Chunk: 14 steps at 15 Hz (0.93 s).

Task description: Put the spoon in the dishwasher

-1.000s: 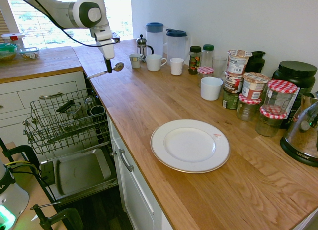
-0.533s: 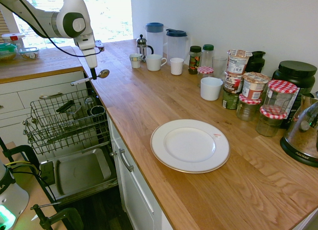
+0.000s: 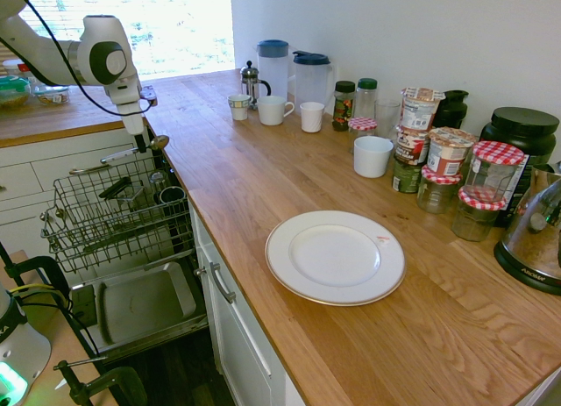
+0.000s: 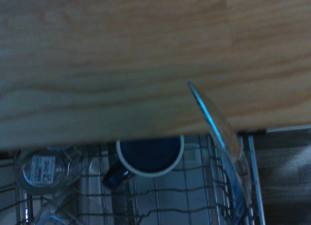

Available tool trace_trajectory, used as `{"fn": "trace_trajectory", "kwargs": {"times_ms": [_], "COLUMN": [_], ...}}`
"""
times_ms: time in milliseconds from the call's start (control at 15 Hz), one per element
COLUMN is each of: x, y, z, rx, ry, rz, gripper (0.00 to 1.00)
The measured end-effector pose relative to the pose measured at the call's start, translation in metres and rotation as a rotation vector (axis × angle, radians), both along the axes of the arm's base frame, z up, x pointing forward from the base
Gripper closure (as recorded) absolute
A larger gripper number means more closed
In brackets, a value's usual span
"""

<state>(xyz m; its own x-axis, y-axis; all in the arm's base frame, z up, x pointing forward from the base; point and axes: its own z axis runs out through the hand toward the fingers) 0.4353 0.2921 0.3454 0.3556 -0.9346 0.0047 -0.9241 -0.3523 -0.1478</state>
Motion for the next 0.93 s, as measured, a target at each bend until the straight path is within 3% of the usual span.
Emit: {"fn": "trace_trajectory", "kwargs": {"times_ms": [333,933], "x": [-0.042,-0.064], "y": [0.043,0.071], "z": [-0.059,-0.178], "rx": [-0.005,-0.003], "ry": [0.012,0.108], "rz": [0.014,0.047], "gripper": [1.0,1.0]}}
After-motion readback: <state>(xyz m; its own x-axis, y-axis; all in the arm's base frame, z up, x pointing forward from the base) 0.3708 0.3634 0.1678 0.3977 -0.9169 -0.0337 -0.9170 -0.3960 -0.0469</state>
